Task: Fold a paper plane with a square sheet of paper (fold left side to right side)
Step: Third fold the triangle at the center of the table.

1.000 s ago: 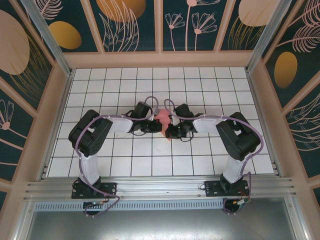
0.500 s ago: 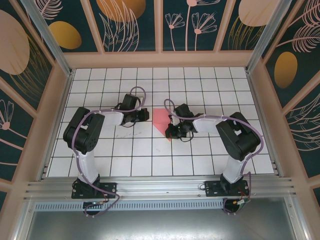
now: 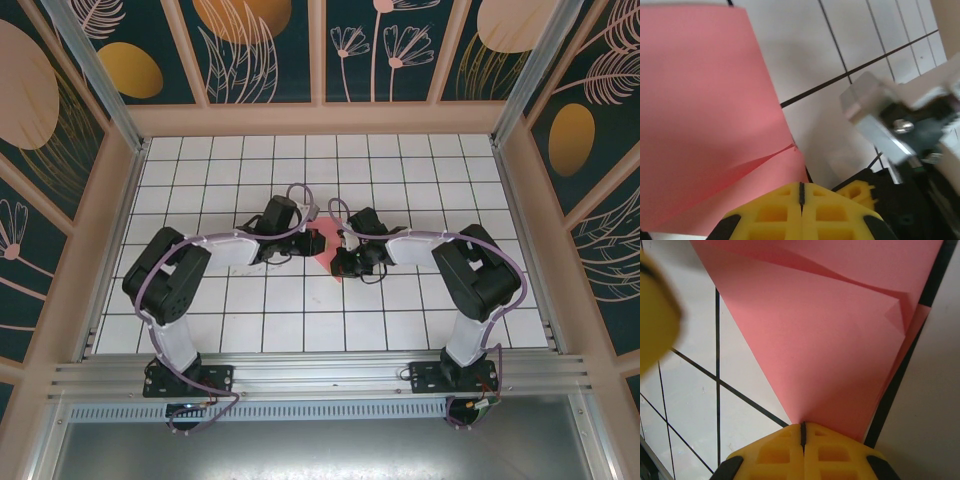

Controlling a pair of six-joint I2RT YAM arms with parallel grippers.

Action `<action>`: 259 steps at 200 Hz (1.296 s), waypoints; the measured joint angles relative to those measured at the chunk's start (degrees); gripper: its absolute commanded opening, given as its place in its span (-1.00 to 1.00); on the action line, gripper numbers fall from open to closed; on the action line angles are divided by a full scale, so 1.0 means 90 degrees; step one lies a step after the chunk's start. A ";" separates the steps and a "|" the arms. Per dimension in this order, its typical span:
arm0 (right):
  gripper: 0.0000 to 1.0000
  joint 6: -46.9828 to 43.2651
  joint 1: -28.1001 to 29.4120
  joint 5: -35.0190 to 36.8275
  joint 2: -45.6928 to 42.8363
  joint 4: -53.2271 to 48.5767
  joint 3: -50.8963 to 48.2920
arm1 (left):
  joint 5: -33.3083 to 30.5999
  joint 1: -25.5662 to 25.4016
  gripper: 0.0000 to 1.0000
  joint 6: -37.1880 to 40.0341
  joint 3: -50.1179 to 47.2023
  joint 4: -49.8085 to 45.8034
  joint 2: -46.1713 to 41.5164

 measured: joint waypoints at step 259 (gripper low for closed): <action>-1.00 -0.0002 0.0068 0.0291 -0.0622 -0.0794 -0.0359 | -0.0221 -0.0041 -0.72 -0.0024 0.0153 -0.0119 0.0641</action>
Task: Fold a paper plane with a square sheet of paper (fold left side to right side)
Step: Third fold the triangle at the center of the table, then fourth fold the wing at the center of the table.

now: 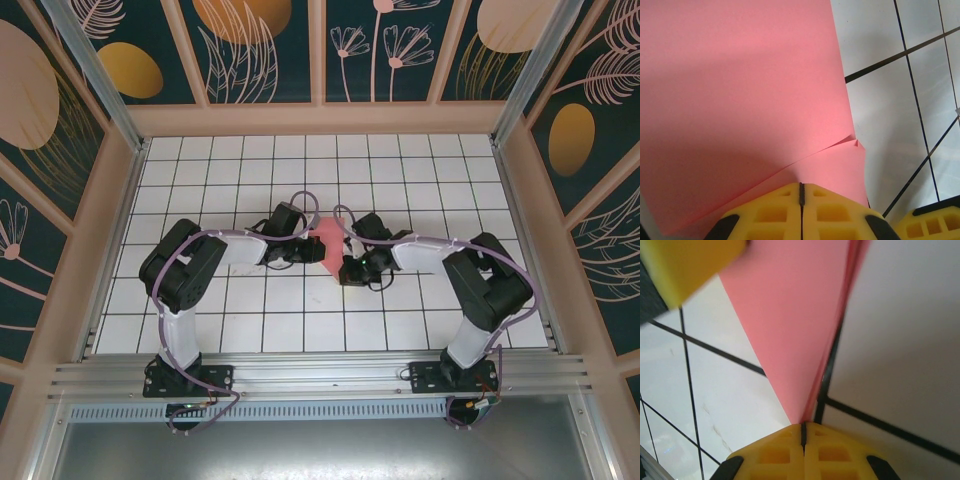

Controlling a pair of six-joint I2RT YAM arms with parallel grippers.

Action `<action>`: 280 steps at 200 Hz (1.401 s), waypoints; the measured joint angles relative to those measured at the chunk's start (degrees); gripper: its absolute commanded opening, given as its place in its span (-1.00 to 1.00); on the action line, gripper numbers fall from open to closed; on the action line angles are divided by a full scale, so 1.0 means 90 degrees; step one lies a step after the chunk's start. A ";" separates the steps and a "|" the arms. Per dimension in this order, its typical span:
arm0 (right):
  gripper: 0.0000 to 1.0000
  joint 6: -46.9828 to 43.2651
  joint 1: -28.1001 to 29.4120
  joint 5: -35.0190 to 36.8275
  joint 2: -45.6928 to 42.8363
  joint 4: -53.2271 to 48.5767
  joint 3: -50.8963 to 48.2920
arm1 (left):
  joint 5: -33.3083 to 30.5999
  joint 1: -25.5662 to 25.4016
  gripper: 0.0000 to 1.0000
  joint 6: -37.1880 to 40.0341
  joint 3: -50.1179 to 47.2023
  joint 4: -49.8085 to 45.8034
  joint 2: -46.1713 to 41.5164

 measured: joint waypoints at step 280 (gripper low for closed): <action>-0.95 -0.1005 -0.0733 -0.0418 0.0430 0.1683 0.0571 | 0.0236 0.0804 0.22 -0.1940 -0.1205 0.0896 -0.1110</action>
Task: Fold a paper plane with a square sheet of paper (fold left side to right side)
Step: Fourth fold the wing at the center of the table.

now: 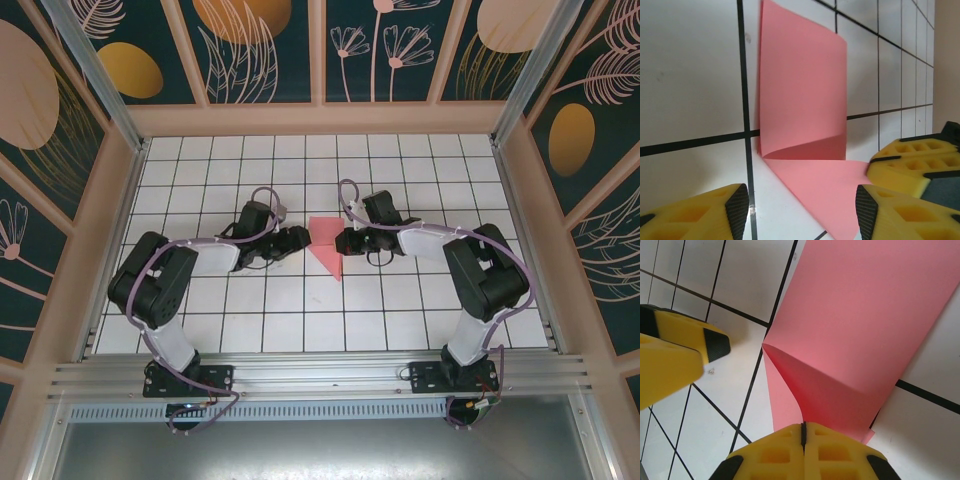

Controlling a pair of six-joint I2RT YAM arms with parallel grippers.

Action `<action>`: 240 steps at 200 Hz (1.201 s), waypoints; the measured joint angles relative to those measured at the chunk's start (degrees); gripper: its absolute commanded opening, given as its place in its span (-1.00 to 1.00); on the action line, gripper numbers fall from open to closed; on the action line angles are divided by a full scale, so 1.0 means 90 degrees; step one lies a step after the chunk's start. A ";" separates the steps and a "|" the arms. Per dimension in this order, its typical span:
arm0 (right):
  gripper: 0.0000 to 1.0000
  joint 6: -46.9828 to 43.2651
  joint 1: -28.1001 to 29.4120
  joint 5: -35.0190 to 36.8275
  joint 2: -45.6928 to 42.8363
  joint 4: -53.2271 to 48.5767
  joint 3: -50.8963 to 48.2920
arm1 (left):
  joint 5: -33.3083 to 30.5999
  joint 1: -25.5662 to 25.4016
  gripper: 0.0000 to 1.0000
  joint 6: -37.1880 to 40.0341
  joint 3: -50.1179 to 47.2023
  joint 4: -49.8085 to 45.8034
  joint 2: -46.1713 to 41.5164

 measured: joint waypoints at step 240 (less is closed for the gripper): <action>0.26 -0.0056 0.0945 0.2144 -0.2084 -0.0262 -0.0576 | 0.0262 -0.0369 -0.57 -0.0308 0.0600 0.0243 0.0542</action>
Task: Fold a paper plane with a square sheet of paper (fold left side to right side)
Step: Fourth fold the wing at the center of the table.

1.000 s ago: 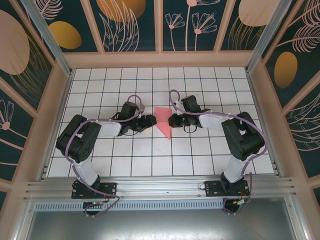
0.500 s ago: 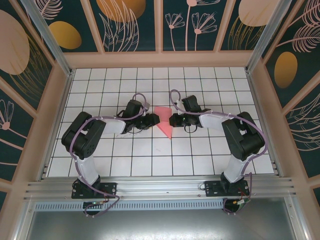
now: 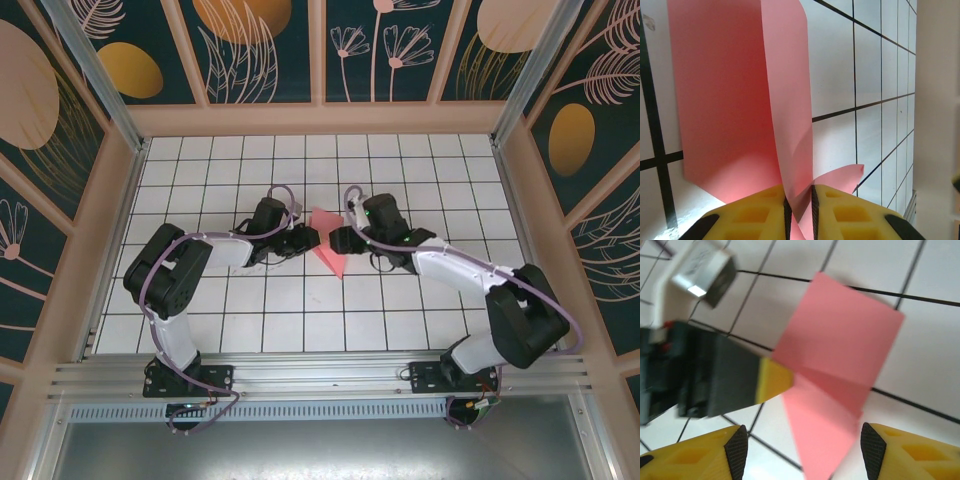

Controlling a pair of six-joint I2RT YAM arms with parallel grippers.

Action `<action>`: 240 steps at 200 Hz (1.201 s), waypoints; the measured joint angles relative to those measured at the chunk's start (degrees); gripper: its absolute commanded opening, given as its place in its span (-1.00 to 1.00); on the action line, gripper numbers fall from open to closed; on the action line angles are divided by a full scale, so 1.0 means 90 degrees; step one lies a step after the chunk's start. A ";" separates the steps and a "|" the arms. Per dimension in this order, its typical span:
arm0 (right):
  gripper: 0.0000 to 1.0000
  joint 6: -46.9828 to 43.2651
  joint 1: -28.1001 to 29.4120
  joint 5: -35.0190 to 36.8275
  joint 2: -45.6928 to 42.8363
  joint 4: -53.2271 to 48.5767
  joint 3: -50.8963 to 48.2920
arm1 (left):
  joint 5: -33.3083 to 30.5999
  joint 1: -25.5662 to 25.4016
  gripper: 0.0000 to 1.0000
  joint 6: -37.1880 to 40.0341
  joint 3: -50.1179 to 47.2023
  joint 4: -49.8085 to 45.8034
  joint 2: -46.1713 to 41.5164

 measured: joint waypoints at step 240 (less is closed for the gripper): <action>-0.17 -0.0039 0.0653 0.0942 0.1644 0.0619 -0.0019 | -0.0019 -0.0032 -0.30 -0.0005 0.0204 -0.0053 -0.0066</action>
